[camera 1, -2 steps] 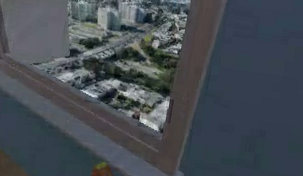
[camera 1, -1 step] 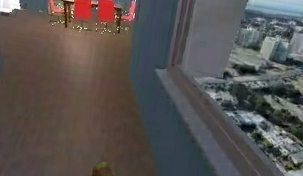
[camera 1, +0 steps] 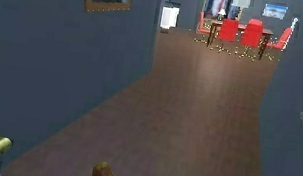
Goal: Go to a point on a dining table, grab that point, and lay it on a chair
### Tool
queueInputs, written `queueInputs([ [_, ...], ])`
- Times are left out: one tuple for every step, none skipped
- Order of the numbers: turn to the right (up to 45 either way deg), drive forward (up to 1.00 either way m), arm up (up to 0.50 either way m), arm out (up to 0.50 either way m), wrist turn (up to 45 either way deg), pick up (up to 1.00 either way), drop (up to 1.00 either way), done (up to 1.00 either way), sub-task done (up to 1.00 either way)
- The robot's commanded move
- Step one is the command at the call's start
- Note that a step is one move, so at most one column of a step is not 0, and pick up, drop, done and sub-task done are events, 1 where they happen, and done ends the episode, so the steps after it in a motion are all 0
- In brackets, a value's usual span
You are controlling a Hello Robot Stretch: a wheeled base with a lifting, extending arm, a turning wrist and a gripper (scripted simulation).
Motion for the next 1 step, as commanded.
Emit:
queueInputs([
  [0.0, 0.5, 0.0, 0.0, 0.0, 0.0, 0.0, 0.0, 0.0],
])
